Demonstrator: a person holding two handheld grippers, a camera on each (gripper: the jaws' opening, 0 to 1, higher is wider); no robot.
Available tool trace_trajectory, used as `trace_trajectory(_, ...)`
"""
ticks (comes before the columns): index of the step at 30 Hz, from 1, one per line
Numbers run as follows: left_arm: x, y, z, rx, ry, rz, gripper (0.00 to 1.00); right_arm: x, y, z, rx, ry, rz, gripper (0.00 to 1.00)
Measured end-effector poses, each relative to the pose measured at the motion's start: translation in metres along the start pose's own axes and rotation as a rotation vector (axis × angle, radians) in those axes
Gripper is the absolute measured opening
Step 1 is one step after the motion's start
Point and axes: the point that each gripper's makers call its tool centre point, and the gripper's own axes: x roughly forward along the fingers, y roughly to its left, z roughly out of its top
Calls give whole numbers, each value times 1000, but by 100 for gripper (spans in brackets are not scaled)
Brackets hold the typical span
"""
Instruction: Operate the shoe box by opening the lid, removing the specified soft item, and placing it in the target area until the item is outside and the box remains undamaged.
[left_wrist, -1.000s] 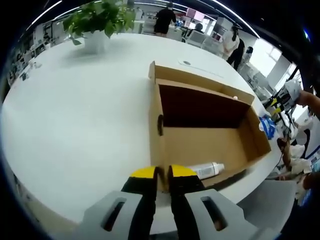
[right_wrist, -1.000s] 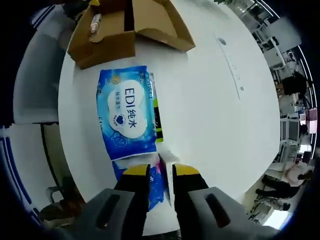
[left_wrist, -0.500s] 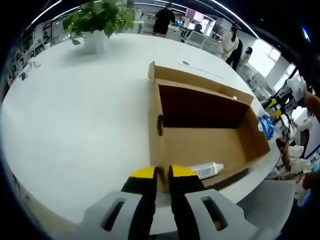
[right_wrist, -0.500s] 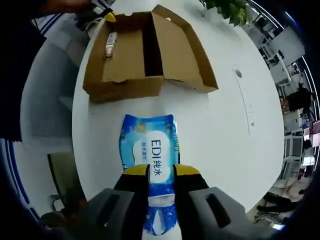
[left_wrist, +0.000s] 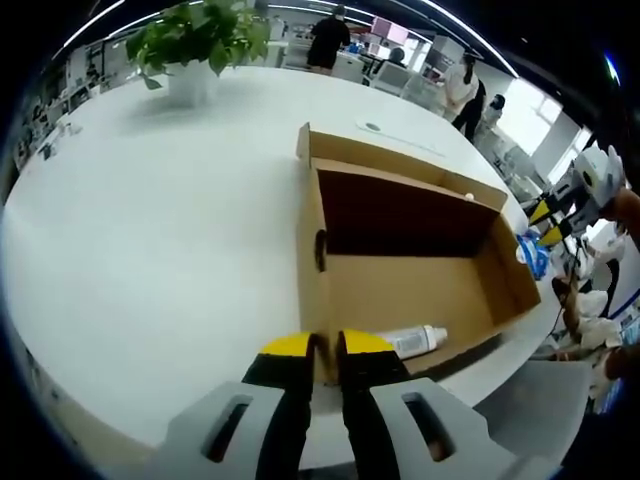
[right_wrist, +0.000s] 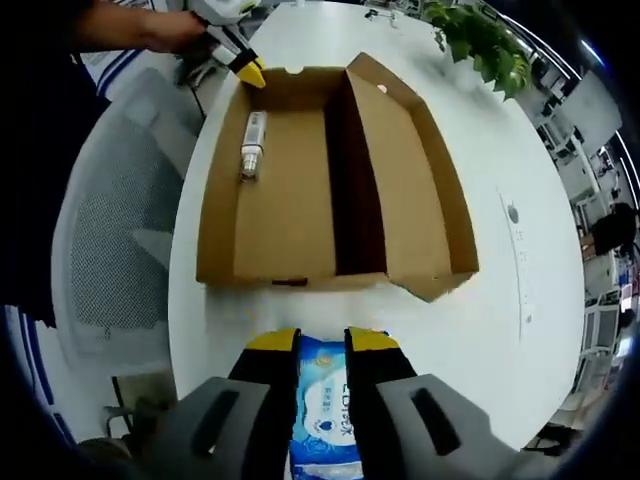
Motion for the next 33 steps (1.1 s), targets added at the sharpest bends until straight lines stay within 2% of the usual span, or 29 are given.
trace_trajectory(3, 0, 0, 0, 2, -1, 0, 6, 12, 7, 18, -7, -25, 23, 15)
trace_trajectory(8, -1, 0, 0, -2, -3, -2, 6, 31, 19, 31, -52, -7, 61, 15)
trace_trajectory(15, -1, 0, -1, -7, -6, -2, 6, 49, 34, 59, -75, -43, 105, 14)
trace_trajectory(25, -1, 0, -1, -8, -5, -4, 7, 75, 52, 82, -131, -33, 171, 13)
trace_trajectory(33, -1, 0, -1, -6, -4, -1, 7, 92, 62, 98, -122, -47, 213, 13)
